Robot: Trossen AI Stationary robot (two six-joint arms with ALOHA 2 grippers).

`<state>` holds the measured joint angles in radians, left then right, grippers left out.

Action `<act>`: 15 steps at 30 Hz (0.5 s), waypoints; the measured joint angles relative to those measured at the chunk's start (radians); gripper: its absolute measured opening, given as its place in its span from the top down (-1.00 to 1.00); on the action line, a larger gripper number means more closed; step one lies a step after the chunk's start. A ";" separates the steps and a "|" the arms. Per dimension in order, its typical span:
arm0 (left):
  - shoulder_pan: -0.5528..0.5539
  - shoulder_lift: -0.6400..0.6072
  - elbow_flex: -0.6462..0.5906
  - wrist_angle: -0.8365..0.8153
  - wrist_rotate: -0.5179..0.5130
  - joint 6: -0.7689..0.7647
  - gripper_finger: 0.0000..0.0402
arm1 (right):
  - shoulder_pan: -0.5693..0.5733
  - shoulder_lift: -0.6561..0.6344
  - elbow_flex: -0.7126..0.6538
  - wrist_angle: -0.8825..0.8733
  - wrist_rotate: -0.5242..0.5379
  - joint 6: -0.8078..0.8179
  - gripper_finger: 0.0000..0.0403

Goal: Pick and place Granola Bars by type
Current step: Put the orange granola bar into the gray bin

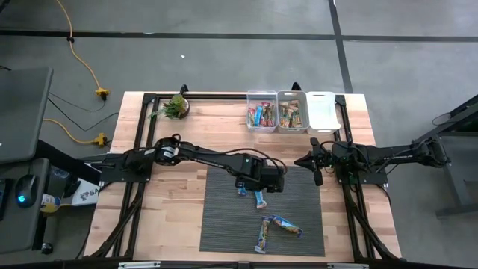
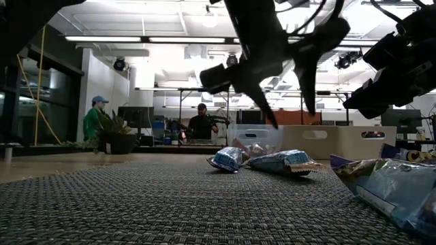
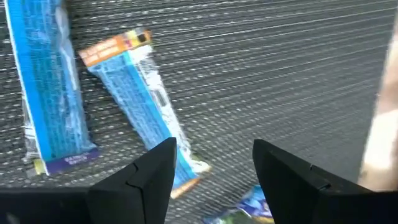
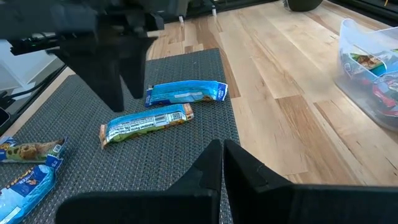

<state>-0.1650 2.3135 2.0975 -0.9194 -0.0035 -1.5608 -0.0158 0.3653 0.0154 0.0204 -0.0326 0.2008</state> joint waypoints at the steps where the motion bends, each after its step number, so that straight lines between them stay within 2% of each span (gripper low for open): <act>1: 0.000 0.003 0.004 0.000 0.000 0.000 -0.05 | 0.000 0.000 0.000 0.000 0.000 0.000 1.00; 10: -0.012 0.010 0.003 -0.113 -0.027 -0.019 -0.05 | 0.000 0.000 0.000 0.000 0.000 0.000 1.00; 15: -0.013 0.010 0.002 -0.121 -0.029 -0.019 -0.12 | 0.000 0.000 0.000 0.000 0.000 0.000 1.00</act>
<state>-0.1780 2.3238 2.0998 -1.0400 -0.0330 -1.5803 -0.0161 0.3653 0.0154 0.0204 -0.0330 0.2008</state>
